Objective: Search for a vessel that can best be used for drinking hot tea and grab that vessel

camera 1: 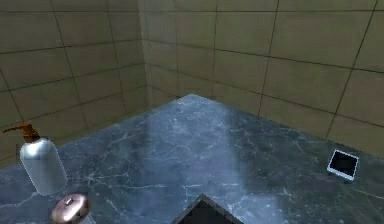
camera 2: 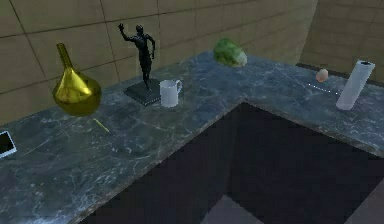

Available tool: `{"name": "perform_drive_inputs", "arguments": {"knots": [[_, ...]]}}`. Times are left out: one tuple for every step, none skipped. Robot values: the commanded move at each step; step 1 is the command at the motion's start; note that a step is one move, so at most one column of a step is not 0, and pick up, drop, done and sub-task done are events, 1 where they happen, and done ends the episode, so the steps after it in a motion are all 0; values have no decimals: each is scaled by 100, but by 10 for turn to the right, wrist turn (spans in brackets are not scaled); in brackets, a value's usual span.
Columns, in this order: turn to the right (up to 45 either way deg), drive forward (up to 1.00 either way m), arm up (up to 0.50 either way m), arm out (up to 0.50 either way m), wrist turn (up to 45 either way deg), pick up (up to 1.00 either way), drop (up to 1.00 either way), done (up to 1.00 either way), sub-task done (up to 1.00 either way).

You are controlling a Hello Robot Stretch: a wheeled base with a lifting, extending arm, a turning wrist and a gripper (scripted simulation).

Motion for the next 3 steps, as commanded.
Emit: {"name": "perform_drive_inputs", "arguments": {"knots": [[0, 0, 50, 0, 0, 0, 0, 0, 0], [0, 0, 38, 0, 0, 0, 0, 0, 0], [0, 0, 0, 48, 0, 0, 0, 0, 0]]}}
